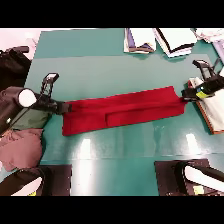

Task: Fold the shirts.

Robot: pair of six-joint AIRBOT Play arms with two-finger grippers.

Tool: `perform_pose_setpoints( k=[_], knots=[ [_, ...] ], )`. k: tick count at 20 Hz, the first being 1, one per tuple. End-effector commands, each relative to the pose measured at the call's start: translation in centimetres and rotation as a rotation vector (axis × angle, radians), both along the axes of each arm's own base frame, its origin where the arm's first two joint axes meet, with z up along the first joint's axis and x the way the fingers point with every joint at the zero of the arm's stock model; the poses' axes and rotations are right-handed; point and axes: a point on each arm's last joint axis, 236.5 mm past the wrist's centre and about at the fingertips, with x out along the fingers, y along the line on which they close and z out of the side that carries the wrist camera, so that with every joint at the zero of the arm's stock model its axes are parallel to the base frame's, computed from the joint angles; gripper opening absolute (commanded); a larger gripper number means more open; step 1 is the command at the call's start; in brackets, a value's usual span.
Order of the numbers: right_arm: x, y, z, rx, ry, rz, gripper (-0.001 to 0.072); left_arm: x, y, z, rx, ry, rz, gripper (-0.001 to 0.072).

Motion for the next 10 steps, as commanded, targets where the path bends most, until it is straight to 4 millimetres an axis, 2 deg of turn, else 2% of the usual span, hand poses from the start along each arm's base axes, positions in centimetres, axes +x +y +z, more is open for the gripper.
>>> perform_pose_setpoints(
  k=[1, 3, 4, 5, 6, 9, 10],
  knots=[
    [4.1, 1.4, -1.7, 0.094, 0.008, -0.014, 0.0016, 4.2, 1.7, -1.3, -0.01, -0.039, 0.079, 0.0028],
    [6.1, 2.4, -2.0, 0.163, -0.012, -0.032, 0.0016, 4.9, 1.5, -1.2, -0.023, -0.06, 0.084, 0.003],
    [6.8, 2.5, -2.0, 0.183, -0.02, -0.036, 0.003, 5.2, 1.0, -0.8, -0.047, -0.072, 0.091, 0.0162],
    [7.5, 2.3, -1.8, 0.203, -0.037, -0.034, 0.0224, 5.5, 0.5, -0.4, -0.079, -0.081, 0.103, 0.0441],
    [8.1, 2.2, -1.7, 0.218, -0.046, -0.04, 0.0354, 5.7, 0.1, 0.0, -0.099, -0.082, 0.106, 0.0458],
    [8.4, 1.2, -0.6, 0.303, -0.083, -0.026, 0.0373, 5.9, -0.4, 1.9, -0.114, -0.082, 0.095, 0.0457],
    [7.9, 0.3, -0.6, 0.322, -0.077, -0.029, 0.0462, 5.8, -0.5, 2.5, -0.117, -0.078, 0.091, 0.0417]
  ],
)
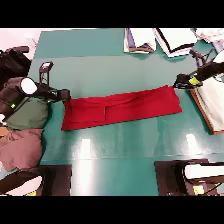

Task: Fold the shirts.

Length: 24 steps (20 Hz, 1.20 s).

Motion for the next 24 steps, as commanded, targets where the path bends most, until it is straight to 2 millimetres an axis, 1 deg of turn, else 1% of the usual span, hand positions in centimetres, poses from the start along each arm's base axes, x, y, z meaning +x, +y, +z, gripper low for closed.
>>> perform_pose_setpoints(
  k=[1, 2, 3, 4, 5, 6, 8, 9, 11, 13, 14, 16, 17, 18, 19, 21, 23, 24],
  knots=[
    [-0.6, -1.8, 0.2, 0.096, -0.002, -0.008, 0.0553, 0.2, -0.9, 1.7, -0.042, 0.005, -0.005, 0.024],
    [-1.4, -3.2, -0.5, 0.106, 0.019, -0.042, 0.0583, 0.2, -1.4, 1.9, -0.065, 0.006, -0.002, 0.009],
    [-2.2, -4.9, -1.5, 0.117, 0.036, -0.098, 0.0583, 0.2, -2.0, 2.1, -0.092, 0.005, -0.001, 0.0028],
    [-2.9, -6.0, -2.5, 0.14, 0.041, -0.134, 0.0583, 0.3, -2.8, 2.4, -0.115, -0.003, -0.005, 0.0027],
    [-3.5, -6.6, -3.5, 0.191, 0.043, -0.161, 0.0582, 0.3, -3.7, 2.6, -0.123, -0.017, -0.02, 0.0028],
    [-4.0, -6.7, -4.5, 0.249, 0.053, -0.179, 0.0582, 0.2, -4.9, 2.7, -0.129, -0.027, -0.044, 0.0027],
    [-4.6, -6.1, -6.7, 0.361, 0.094, -0.21, 0.0582, -0.3, -7.9, 2.5, -0.152, -0.028, -0.081, 0.0027],
    [-4.6, -5.2, -7.5, 0.415, 0.11, -0.203, 0.0582, -0.8, -9.5, 1.9, -0.164, -0.011, -0.099, 0.0027],
    [-3.9, -3.3, -8.4, 0.483, 0.115, -0.175, 0.0581, -2.0, -12.4, 0.3, -0.179, 0.035, -0.147, 0.0027],
    [-3.2, -1.4, -9.1, 0.493, 0.113, -0.132, 0.057, -2.7, -14.6, -1.2, -0.176, 0.062, -0.188, 0.0027],
    [-2.9, -0.4, -9.4, 0.482, 0.112, -0.101, 0.0505, -2.8, -15.7, -1.5, -0.185, 0.067, -0.196, 0.0027],
    [-2.1, 1.0, -9.3, 0.454, 0.078, -0.022, 0.0187, -2.2, -17.7, -1.8, -0.197, 0.068, -0.218, 0.0026],
    [-1.5, 1.4, -8.5, 0.448, 0.061, 0.01, 0.007, -1.6, -18.6, -1.9, -0.204, 0.07, -0.225, 0.0026],
    [-1.0, 1.8, -7.4, 0.443, 0.043, 0.043, 0.0015, -1.0, -19.7, -1.9, -0.212, 0.069, -0.235, 0.0026],
    [-0.4, 2.2, -5.6, 0.437, 0.015, 0.079, 0.0015, -0.4, -21.0, -2.0, -0.223, 0.069, -0.247, 0.0026],
    [0.8, 3.2, -1.1, 0.403, -0.059, 0.141, 0.0014, 0.8, -23.4, -2.5, -0.23, 0.068, -0.274, 0.0026],
    [1.8, 4.9, 4.1, 0.362, -0.15, 0.175, 0.0014, 1.5, -25.6, -3.7, -0.227, 0.078, -0.302, 0.0026],
    [2.0, 6.2, 6.7, 0.345, -0.196, 0.198, 0.0014, 1.7, -26.5, -4.4, -0.224, 0.084, -0.314, 0.0026]
  ],
)
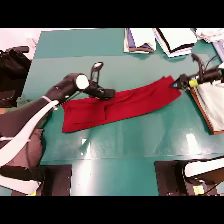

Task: Fold the shirts.

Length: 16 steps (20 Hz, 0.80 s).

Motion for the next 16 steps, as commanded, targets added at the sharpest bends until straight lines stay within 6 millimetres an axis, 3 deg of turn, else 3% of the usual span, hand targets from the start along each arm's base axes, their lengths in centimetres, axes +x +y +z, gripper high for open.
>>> perform_pose_setpoints(
  k=[1, 4, 7, 13, 16],
  knots=[
    [0.6, 4.1, 8.4, -0.034, -0.151, 0.053, 0.0014, 0.9, -3.8, -2.3, 0.001, 0.016, -0.047, 0.0026],
    [-0.2, 8.9, 14.0, -0.05, -0.275, 0.13, 0.0014, 1.0, -5.7, -4.1, -0.005, 0.044, -0.064, 0.0026],
    [-1.2, 13.3, 17.7, -0.038, -0.351, 0.193, 0.0014, 0.5, -6.1, -5.5, 0.0, 0.077, -0.069, 0.0026],
    [-3.4, 19.6, 20.9, -0.002, -0.412, 0.309, 0.0015, 0.4, -5.5, -5.6, 0.018, 0.081, -0.084, 0.0026],
    [-4.2, 22.0, 21.8, 0.02, -0.427, 0.339, 0.0015, 1.6, -2.7, -3.6, 0.056, 0.064, -0.074, 0.0027]
  ],
)
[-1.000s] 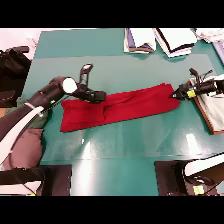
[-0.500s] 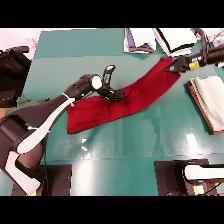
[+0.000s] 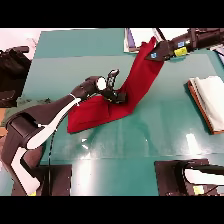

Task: Fold the shirts.

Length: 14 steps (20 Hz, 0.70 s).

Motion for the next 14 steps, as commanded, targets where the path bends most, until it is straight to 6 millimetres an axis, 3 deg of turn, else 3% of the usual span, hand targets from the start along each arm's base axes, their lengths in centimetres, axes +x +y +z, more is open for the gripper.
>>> perform_pose_setpoints(
  k=[1, 3, 5, 8, 10, 11, 12, 13, 14],
  knots=[
    [-1.2, 3.3, 1.3, 0.024, -0.021, 0.047, 0.0014, 1.7, 4.0, 2.8, 0.064, -0.053, 0.005, 0.0027],
    [-2.4, 5.6, 1.4, 0.031, -0.028, 0.095, 0.0014, 3.7, 9.1, 7.0, 0.137, -0.142, 0.041, 0.0027],
    [-3.4, 8.7, 1.5, 0.05, -0.047, 0.145, 0.0015, 5.3, 15.2, 12.5, 0.201, -0.246, 0.113, 0.0027],
    [-5.9, 16.3, 1.3, 0.115, -0.08, 0.24, 0.0015, 5.8, 24.7, 22.0, 0.262, -0.428, 0.271, 0.0028],
    [-8.3, 22.9, 0.6, 0.211, -0.058, 0.302, 0.0017, 4.6, 29.8, 27.8, 0.27, -0.542, 0.379, 0.0028],
    [-9.3, 25.8, -0.3, 0.24, -0.054, 0.324, 0.0094, 3.8, 31.7, 30.0, 0.272, -0.588, 0.422, 0.0028],
    [-10.0, 28.4, -1.6, 0.252, -0.051, 0.333, 0.0327, 2.9, 33.2, 32.0, 0.27, -0.628, 0.458, 0.0027],
    [-10.8, 30.2, -2.7, 0.252, -0.042, 0.354, 0.0389, 2.2, 34.3, 33.5, 0.272, -0.659, 0.484, 0.0027],
    [-11.2, 31.1, -3.2, 0.24, -0.046, 0.375, 0.0386, 1.5, 34.8, 34.5, 0.274, -0.685, 0.495, 0.0027]
  ],
)
